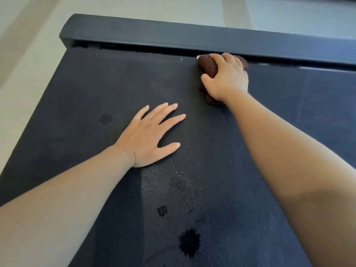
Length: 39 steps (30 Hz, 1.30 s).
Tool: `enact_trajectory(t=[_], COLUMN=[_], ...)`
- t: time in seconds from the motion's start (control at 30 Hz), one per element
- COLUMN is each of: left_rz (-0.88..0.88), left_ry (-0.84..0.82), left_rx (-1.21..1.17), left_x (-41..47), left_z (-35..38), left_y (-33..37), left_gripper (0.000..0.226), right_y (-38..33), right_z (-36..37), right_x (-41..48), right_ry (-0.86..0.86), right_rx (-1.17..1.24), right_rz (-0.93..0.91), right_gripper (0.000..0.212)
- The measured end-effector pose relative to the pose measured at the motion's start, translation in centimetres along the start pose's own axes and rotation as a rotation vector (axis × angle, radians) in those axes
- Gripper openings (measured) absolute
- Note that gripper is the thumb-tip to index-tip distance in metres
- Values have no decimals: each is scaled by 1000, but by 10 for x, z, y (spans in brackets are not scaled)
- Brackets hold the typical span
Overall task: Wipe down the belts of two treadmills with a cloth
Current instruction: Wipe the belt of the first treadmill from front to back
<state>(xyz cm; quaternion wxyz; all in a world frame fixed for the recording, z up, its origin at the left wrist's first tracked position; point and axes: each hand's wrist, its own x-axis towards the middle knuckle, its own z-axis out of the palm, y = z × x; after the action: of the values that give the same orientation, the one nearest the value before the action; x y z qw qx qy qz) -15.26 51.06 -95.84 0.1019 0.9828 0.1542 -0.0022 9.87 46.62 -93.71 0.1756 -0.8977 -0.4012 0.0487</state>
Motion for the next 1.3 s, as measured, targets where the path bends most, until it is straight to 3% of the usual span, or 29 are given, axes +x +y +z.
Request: enact_trajectory(t=[0.23,0.43,0.7,0.8,0.9,1.1,1.3], left_rz=[9,-46,8,70,113,54,168], left_ry=[39,142,56,18,-16,-48,-59], left_rx=[-41,-105,-68,-57,-39,-44,-38], left_x=[0,-28,-126,-146,-157,-147,-130], left_z=[3,4,7,6,8,16,27], left_y=[-2,5,25,34,48,93,143], left_gripper=[71,54,62,75,82,65,63], right_y=[-7,-23,-61,-60,-53,-20,39], right_z=[-2,3,7,4,-2,-13,-36], right_x=[-68,-166,-330,-372,-381,-372,-377], right_ry=[-4,32,54,26,27,60,123], right_rx=[-44,-60,-56,-64,-23,-8,-14], right_rz=[10,42,89,79,70,95,203], right_gripper=[63,63,64,65,66,63,65])
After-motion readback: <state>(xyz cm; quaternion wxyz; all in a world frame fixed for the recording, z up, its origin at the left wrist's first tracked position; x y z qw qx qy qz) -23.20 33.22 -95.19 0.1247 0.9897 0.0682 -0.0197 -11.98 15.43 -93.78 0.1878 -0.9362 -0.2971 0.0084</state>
